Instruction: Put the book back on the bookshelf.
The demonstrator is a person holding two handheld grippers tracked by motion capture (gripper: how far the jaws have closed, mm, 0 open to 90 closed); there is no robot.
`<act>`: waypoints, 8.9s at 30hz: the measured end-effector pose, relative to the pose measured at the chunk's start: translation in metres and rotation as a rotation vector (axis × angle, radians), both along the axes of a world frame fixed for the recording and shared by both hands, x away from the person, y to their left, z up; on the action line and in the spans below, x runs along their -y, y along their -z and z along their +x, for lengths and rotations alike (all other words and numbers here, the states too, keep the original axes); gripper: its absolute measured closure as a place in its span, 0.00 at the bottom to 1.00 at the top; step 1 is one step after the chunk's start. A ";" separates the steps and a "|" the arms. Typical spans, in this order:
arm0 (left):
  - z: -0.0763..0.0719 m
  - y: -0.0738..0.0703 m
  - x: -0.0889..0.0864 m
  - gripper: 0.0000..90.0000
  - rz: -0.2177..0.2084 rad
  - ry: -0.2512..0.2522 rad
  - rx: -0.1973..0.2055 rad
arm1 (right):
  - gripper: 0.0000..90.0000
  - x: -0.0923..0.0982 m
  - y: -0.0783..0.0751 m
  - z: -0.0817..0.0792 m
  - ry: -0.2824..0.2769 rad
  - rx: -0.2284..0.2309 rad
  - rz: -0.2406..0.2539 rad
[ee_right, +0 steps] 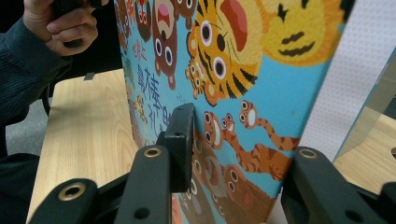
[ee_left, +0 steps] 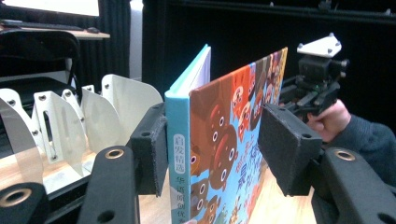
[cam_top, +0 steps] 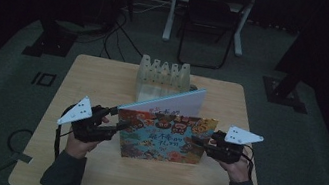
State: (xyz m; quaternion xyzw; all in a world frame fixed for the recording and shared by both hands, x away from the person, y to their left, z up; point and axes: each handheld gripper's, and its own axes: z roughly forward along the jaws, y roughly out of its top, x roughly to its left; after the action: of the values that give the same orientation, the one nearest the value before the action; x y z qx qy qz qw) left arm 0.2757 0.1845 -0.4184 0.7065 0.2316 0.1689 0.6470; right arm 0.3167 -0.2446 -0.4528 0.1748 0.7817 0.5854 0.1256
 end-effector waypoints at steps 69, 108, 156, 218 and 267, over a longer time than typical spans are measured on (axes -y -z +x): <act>0.012 0.037 0.048 0.39 0.113 0.082 0.006 | 0.61 0.064 0.028 -0.014 0.165 -0.067 0.065; 0.018 0.050 0.054 0.74 0.067 0.122 0.030 | 0.61 0.071 0.042 -0.016 0.186 -0.093 0.085; 0.020 0.068 0.060 0.77 0.017 0.163 0.017 | 0.61 0.080 0.066 -0.020 0.258 -0.126 0.050; 0.015 0.082 0.067 0.85 0.019 0.145 0.027 | 0.57 0.078 0.116 -0.031 0.377 -0.199 -0.236; 0.014 0.080 0.071 0.90 0.037 0.096 0.033 | 0.43 0.070 0.119 -0.024 0.334 -0.267 -0.304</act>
State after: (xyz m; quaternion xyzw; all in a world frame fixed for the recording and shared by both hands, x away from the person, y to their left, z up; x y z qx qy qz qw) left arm 0.2893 0.1131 -0.4988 0.7257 0.1836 0.1538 0.6450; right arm 0.2927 -0.3148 -0.5714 0.3563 0.8306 0.4041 0.1411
